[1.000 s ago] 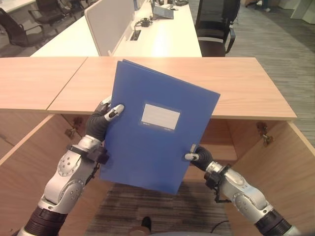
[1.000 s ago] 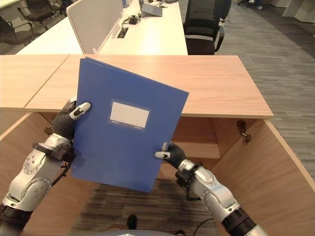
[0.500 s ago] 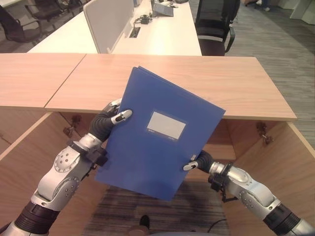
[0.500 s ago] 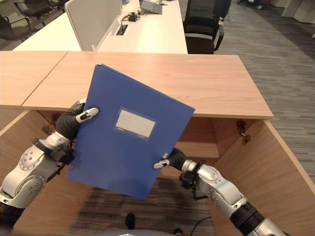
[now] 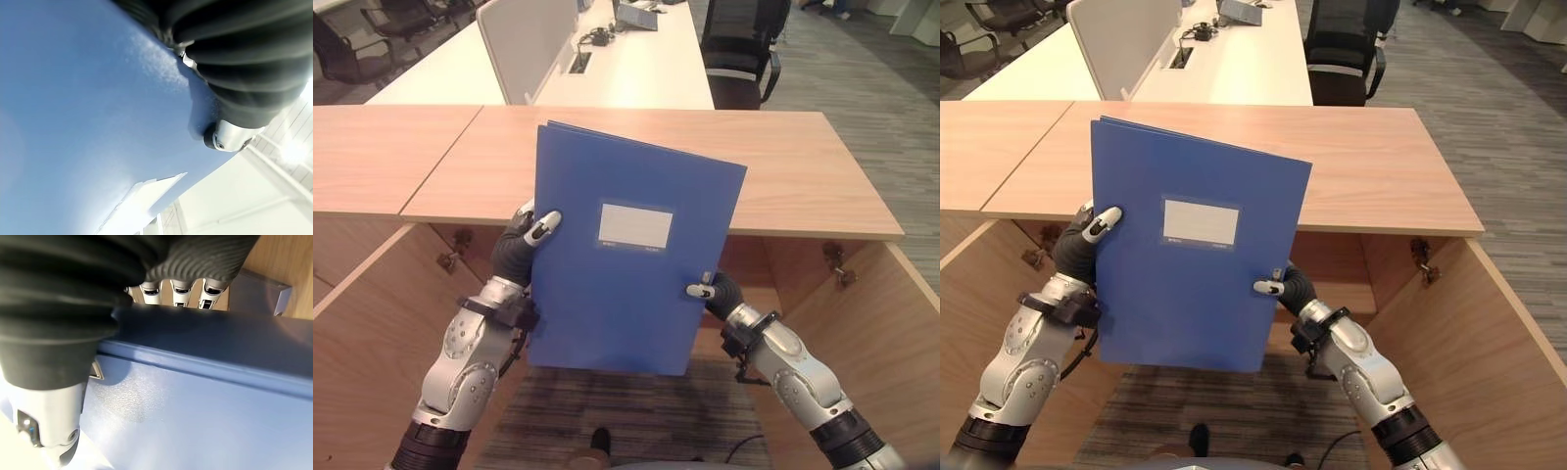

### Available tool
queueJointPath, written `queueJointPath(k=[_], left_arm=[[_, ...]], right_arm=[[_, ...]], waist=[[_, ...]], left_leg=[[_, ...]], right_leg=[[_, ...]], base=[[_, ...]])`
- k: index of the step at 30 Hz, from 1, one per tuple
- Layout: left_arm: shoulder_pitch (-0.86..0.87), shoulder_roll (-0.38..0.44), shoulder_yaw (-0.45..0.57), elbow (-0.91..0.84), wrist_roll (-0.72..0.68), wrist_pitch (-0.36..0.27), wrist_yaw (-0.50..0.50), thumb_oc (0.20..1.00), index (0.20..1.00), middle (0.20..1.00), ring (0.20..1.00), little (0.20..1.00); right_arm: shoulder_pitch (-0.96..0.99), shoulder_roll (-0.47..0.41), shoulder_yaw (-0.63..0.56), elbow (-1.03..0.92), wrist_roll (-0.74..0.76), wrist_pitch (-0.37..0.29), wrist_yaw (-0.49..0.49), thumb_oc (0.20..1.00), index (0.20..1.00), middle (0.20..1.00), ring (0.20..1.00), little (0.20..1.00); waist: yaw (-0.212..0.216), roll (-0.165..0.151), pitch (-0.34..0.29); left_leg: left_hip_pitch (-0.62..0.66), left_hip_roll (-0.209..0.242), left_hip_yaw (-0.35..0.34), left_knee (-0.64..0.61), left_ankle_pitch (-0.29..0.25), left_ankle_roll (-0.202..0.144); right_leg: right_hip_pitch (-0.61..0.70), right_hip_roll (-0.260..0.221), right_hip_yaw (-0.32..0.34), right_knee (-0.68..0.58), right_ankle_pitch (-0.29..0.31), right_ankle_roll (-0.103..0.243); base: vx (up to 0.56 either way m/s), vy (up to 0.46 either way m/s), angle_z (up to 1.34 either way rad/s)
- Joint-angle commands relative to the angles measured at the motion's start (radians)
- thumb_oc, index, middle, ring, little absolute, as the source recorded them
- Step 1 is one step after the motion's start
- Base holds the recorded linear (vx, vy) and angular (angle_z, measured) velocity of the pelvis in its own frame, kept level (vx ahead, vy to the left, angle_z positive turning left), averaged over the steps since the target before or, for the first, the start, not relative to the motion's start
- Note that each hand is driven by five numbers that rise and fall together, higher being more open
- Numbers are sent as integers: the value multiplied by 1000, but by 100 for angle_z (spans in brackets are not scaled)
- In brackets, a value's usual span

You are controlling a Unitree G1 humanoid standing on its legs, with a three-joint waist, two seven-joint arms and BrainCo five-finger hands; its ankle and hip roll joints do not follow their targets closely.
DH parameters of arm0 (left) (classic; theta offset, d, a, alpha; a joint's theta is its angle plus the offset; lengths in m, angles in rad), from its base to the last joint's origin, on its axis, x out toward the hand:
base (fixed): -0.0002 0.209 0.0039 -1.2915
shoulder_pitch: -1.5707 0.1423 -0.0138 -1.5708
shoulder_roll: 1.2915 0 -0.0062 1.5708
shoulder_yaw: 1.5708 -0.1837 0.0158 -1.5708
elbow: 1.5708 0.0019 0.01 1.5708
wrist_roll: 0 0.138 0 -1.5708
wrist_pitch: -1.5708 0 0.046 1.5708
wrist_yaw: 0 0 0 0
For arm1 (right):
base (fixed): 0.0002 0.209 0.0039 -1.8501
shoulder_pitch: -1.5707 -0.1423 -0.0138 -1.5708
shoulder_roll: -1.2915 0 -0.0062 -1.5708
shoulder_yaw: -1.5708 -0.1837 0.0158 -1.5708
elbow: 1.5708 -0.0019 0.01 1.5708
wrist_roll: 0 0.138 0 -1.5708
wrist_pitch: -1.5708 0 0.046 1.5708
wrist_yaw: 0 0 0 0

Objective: Put the empty folder in the office cabinet

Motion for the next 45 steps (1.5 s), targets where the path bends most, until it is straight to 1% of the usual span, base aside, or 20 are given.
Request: queueJointPath(k=[1,4,7,12,17,19,20,21,22,23,24,29,34,45], left_arm=[[-53,-35,-9,-91,-44,-93,2,200,200,200,200,200],[-43,-57,11,-95,-25,-100,35,200,200,200,200,200],[-39,-62,10,-96,-17,-102,38,200,200,200,200,200],[-38,-50,10,-102,11,-98,31,200,200,200,200,200],[-44,-19,18,-107,32,-95,19,200,200,200,200,200],[-46,-3,25,-107,37,-92,12,200,200,200,200,200],[-46,-3,25,-107,37,-92,12,200,200,200,200,200],[-48,2,28,-106,36,-90,6,200,200,200,200,200],[-48,7,27,-105,36,-88,0,200,200,200,200,200],[-50,14,27,-104,36,-85,-6,200,200,200,200,200],[-52,21,27,-101,36,-85,-12,200,200,200,200,200],[-50,50,34,-102,35,-74,-44,200,200,200,200,200],[-47,57,40,-102,30,-73,-47,200,200,200,200,200],[-49,66,35,-88,22,-69,-57,200,200,200,200,200]], right_arm=[[-51,66,34,-27,-16,-55,-62,1000,1000,1000,1000,1000],[-44,102,16,-31,-79,-67,-114,1000,1000,1000,1000,1000],[-45,108,14,-32,-96,-67,-126,1000,1000,1000,1000,1000],[-35,103,9,-37,-125,-64,-130,1000,1000,1000,1000,1000],[-26,94,13,-21,-146,-57,-118,1000,1000,1000,1000,1000],[-28,86,9,-10,-150,-56,-112,614,614,614,614,614],[-28,86,9,-10,-150,-56,-112,595,595,595,595,595],[-27,83,9,-6,-151,-52,-104,624,624,624,624,624],[-26,78,8,-4,-155,-48,-98,595,595,595,595,595],[-23,72,9,-5,-163,-45,-90,467,467,467,467,467],[-21,65,8,-5,-170,-42,-83,206,206,206,206,206],[-7,33,-4,-12,-186,-29,-55,200,200,200,200,200],[-6,24,-10,-16,-192,-28,-45,200,200,200,200,200],[-17,-1,19,-31,-128,-7,6,200,200,200,200,200]], waist=[[-13,-18,-26],[-15,-14,-27],[-16,-13,-27],[-18,-12,-28],[-16,-10,-31],[-16,-9,-30],[-16,-9,-30],[-16,-10,-29],[-16,-9,-30],[-16,-9,-30],[-15,-10,-30],[-16,-9,-31],[-16,-10,-30],[-16,-14,-26]], left_leg=[[58,14,49,3,-107,-11],[59,12,51,3,-110,-8],[60,12,52,3,-111,-7],[63,10,52,3,-113,-5],[65,8,53,3,-114,-5],[65,8,53,3,-114,-5],[65,8,53,3,-114,-5],[66,8,53,3,-113,-5],[66,8,53,3,-113,-5],[66,8,52,3,-113,-5],[65,7,53,3,-113,-5],[65,8,52,3,-113,-6],[64,7,52,3,-113,-6],[63,9,50,3,-111,-6]], right_leg=[[9,-44,65,13,-38,57],[10,-45,67,14,-39,55],[10,-45,70,14,-38,55],[10,-47,71,14,-38,55],[11,-47,72,13,-38,55],[10,-48,72,13,-37,55],[10,-48,72,13,-37,55],[11,-48,73,13,-37,56],[11,-48,73,13,-37,56],[11,-48,73,13,-37,56],[10,-48,73,13,-37,56],[11,-49,72,13,-37,56],[10,-48,71,12,-36,57],[4,-45,73,14,-36,57]], base=[[0,0,0],[0,0,0],[-2,5,-1],[0,0,0],[0,0,0],[0,0,0],[0,0,0],[0,0,0],[0,0,0],[0,0,0],[0,0,0],[0,0,0],[0,0,0],[0,0,0]])
